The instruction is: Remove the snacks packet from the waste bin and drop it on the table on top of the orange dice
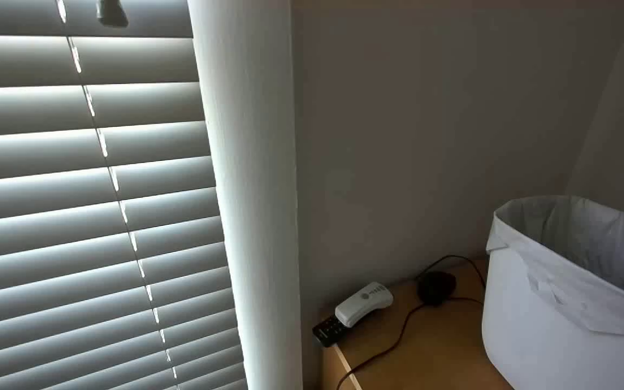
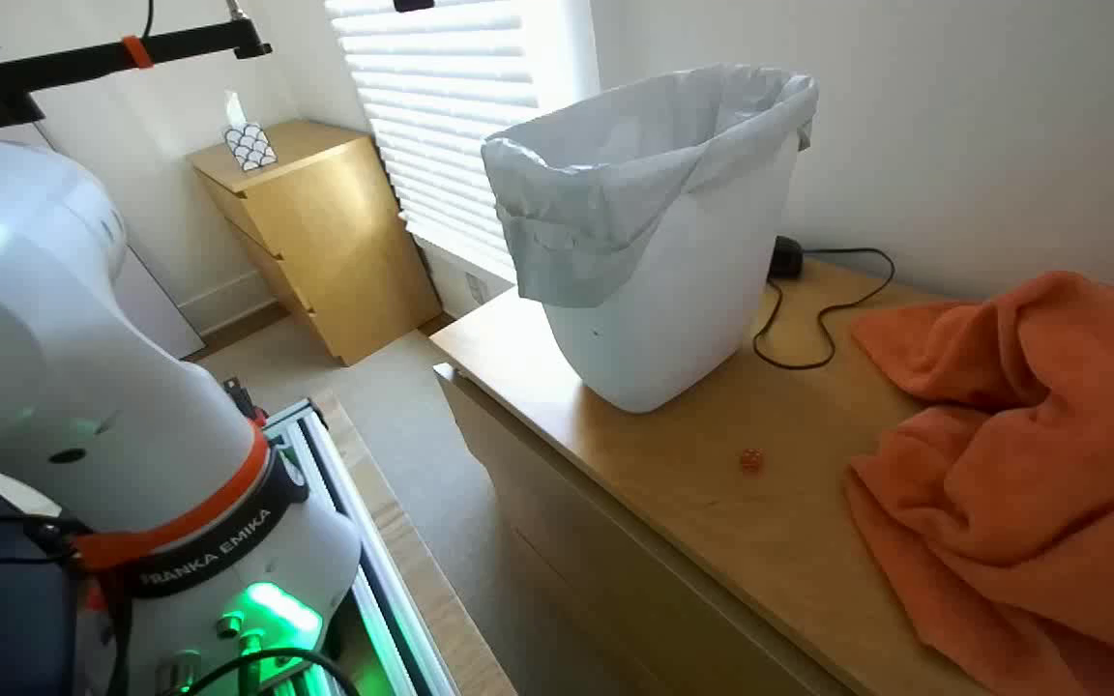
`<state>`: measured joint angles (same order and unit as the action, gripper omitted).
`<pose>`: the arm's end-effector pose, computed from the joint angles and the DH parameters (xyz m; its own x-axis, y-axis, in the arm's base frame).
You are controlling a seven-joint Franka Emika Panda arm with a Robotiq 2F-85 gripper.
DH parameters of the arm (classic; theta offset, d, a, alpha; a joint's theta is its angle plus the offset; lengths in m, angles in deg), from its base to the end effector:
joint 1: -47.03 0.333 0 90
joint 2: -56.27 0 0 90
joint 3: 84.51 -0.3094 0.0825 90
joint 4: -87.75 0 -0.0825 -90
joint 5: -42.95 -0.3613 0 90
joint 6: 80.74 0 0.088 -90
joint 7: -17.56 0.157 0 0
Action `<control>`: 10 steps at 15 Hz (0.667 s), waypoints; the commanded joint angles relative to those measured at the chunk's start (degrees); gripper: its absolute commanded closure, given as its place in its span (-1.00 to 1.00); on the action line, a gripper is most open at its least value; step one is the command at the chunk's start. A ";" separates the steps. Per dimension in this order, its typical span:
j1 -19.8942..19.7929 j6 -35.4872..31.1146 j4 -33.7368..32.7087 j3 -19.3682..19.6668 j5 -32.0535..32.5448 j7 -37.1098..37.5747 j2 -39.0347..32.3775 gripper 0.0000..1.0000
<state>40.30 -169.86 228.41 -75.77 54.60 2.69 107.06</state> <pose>0.2431 -0.1079 0.5144 0.9983 0.0435 -0.0400 0.0465 -0.9959 0.0776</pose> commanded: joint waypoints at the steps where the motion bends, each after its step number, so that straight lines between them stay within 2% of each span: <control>1: 1.25 0.31 -0.19 0.75 0.56 0.74 0.08 -1.00; 8: 1.25 0.31 -0.21 0.75 0.56 0.74 0.09 -1.00; 10: 0.72 -1.31 -1.64 1.87 -0.20 2.06 -1.86 -1.00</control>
<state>40.41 -169.86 228.34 -75.69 54.60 2.94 107.03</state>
